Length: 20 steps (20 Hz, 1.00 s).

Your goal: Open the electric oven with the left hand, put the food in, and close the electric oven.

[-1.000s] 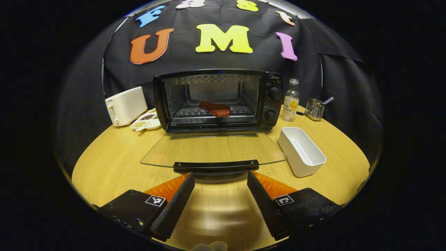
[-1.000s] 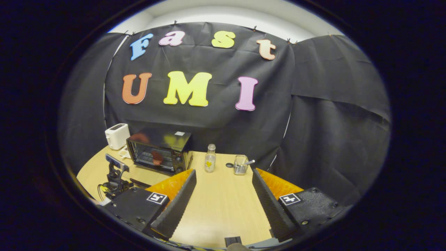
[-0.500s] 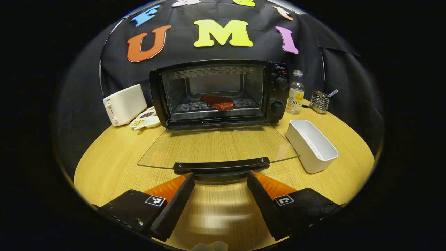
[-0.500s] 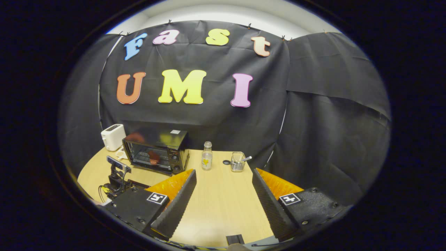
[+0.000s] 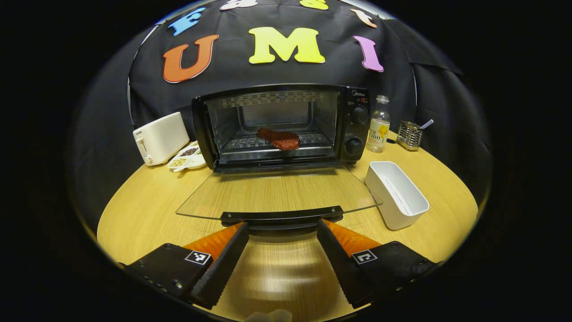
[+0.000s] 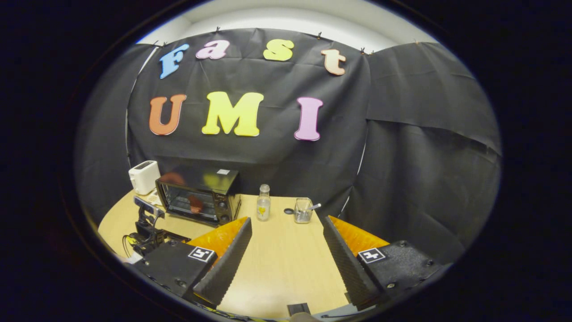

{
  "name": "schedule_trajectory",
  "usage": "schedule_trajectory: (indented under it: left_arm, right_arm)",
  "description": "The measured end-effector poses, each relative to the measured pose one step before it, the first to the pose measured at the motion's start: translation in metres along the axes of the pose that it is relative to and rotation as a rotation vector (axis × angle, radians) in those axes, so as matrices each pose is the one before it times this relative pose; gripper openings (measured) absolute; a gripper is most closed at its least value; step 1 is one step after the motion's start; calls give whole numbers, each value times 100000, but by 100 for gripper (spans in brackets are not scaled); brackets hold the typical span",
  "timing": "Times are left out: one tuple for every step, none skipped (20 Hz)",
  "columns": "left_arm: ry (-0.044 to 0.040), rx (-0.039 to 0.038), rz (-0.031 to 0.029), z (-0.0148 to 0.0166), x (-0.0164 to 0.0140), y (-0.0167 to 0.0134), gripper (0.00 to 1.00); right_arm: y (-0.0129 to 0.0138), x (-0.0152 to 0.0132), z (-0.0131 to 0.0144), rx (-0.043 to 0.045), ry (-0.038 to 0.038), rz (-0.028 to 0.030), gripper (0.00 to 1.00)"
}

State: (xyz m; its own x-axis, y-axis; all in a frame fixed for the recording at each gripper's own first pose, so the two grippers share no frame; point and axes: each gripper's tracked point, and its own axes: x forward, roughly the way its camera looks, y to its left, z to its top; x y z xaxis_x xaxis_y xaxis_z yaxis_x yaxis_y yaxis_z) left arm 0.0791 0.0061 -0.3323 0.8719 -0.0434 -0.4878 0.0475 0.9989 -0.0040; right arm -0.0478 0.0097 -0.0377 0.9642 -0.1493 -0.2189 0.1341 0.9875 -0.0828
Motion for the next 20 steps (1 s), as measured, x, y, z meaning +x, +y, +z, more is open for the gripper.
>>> schedule_trajectory:
  left_arm:
    - [-874,-50,55,582,-146,41,98]
    - [-977,-65,56,537,-214,91,98]
    - [-832,94,45,576,-129,-8,98]
    - [-599,351,53,446,-129,2,98]
    - [-518,284,47,451,-61,71,98]
    - [-269,234,-24,349,-102,96,98]
    - [-516,138,62,475,-13,-21,98]
    - [-833,402,18,583,-40,50,98]
    - [-584,275,8,598,-34,30,98]
    - [-681,-10,65,545,-94,77,98]
    - [-1176,30,89,775,-33,1,98]
    - [-1236,237,200,756,90,76,98]
    - [-1274,665,145,920,85,16,98]
    - [-1200,834,151,714,29,51,99]
    - [-837,859,159,686,93,41,99]
    - [-521,14,128,625,244,49,99]
    - [-811,-761,2,653,216,130,98]
    - [-1003,-251,-44,754,213,88,98]
    - [-974,538,-68,705,301,29,98]
    - [-1221,1096,-93,765,281,65,99]
  right_arm:
    - [-75,46,-33,682,30,93,100]
    - [-71,30,-52,609,-35,150,100]
    - [-87,75,-75,615,-222,82,100]
    - [-71,-3,22,464,77,84,100]
    - [-84,0,-142,526,73,-38,100]
    - [-14,17,-60,626,-27,119,100]
    - [-138,-22,-6,593,-85,51,100]
    - [-120,-49,-17,446,-52,-70,100]
    - [-137,10,-105,344,-45,-161,100]
    - [-73,-73,13,409,-57,49,100]
    - [27,81,-58,514,-103,90,100]
    - [-84,-4,130,568,-547,-29,100]
    - [-144,-61,93,516,-387,-207,100]
    - [-115,29,65,522,-288,-75,100]
    - [-136,-31,46,661,-176,-5,100]
    - [-79,-48,-93,558,322,193,100]
    - [-213,-96,-34,882,188,-30,100]
    - [-232,-87,191,848,-462,-182,100]
    - [-314,-68,76,704,-568,-623,100]
    - [-320,-117,139,472,-303,-528,100]
